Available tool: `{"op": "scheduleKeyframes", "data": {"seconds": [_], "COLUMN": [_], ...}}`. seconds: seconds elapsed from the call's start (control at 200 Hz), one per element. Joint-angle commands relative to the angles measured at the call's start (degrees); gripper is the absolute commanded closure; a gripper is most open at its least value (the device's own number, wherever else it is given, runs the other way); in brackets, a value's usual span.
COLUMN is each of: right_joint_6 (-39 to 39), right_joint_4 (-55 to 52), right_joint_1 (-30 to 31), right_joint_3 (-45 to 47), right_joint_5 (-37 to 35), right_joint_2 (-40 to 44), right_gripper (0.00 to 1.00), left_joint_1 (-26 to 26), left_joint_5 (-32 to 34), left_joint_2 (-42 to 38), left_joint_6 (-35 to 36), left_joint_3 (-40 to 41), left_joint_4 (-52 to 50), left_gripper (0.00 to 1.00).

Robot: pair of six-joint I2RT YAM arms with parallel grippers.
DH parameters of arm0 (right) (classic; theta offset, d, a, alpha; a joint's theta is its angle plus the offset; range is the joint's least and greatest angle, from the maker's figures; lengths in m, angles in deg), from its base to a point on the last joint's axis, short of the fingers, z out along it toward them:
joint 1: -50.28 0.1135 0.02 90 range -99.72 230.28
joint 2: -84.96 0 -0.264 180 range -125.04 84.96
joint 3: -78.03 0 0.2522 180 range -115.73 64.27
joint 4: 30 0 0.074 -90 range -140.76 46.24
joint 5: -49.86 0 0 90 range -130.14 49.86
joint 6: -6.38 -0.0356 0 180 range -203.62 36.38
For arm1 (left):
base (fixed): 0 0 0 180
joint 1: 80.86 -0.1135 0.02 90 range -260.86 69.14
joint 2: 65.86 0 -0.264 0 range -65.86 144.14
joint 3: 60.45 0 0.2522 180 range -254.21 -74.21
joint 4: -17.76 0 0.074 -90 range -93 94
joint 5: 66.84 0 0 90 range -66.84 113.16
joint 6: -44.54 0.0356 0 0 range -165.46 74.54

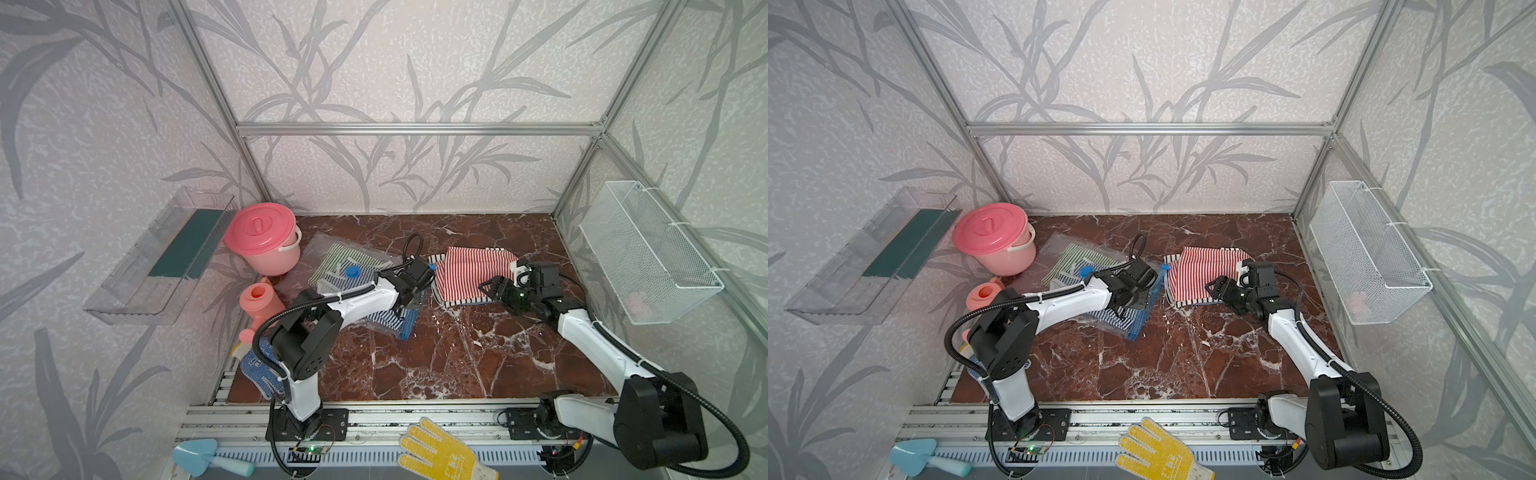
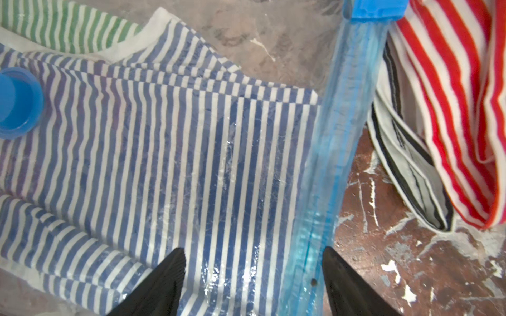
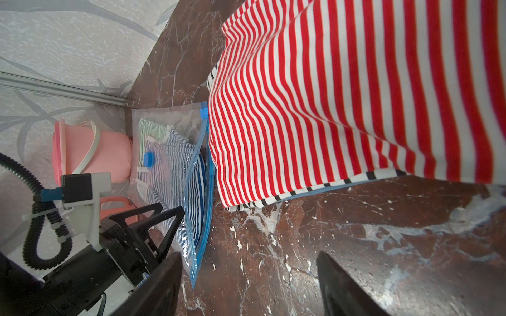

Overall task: Take the tank top out of the vacuum bag
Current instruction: Open the vacuum bag at the center of the board.

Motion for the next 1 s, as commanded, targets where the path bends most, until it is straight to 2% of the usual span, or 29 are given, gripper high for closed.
{"op": "scheduleKeyframes", "data": {"seconds": [0.0, 0.205, 0.275, 0.335, 0.395, 0.535, 0.595, 0.63, 0.995], "right_joint_6": [0.0, 0.2, -0.1, -0.2, -0.4, -0.4, -0.6, -0.6, -3.3], "right_joint_4": [0.4, -0.3, -0.1, 0.1, 0.0, -0.4, -0.5, -0.4, 3.2], "right_joint_1": [0.3, 0.3, 0.4, 0.4, 0.4, 0.4, 0.4, 0.5, 7.2], "right_joint_3": [0.0, -0.6, -0.5, -0.4, -0.3, -0.2, -0.1, -0.1, -0.4], "right_joint_5": [0.8, 1.0, 1.1, 1.2, 1.2, 1.2, 1.2, 1.1, -0.8], "right_joint_2": [-0.7, -1.1, -1.0, -0.8, -0.5, 0.2, 0.4, 0.5, -1.6], "right_gripper": [0.23, 0.23, 0.23, 0.23, 0.23, 0.23, 0.24, 0.24, 0.24], "left_joint_1": [0.7, 1.7, 1.3, 0.8, 0.2, -0.4, -0.4, -0.3, -0.4], "left_joint_5": [1.3, 2.6, 4.3, 5.0, 4.4, 5.0, 5.1, 5.3, 4.3], "left_joint_2": [-0.1, 0.3, 2.1, 3.7, 4.3, 4.6, 4.8, 4.7, -0.1], "left_joint_6": [-0.3, -0.2, -0.1, -0.1, -0.2, 0.2, 0.7, 0.7, 0.4], "left_joint_3": [-0.7, -0.7, -2.1, -3.3, -3.6, -4.4, -5.3, -5.9, -8.7], "left_joint_4": [-0.2, -0.3, -1.8, -2.9, -2.7, -2.7, -3.3, -3.9, -5.4], "left_gripper": [0.2, 0.21, 0.25, 0.38, 0.56, 0.75, 0.88, 1.0, 1.0]}}
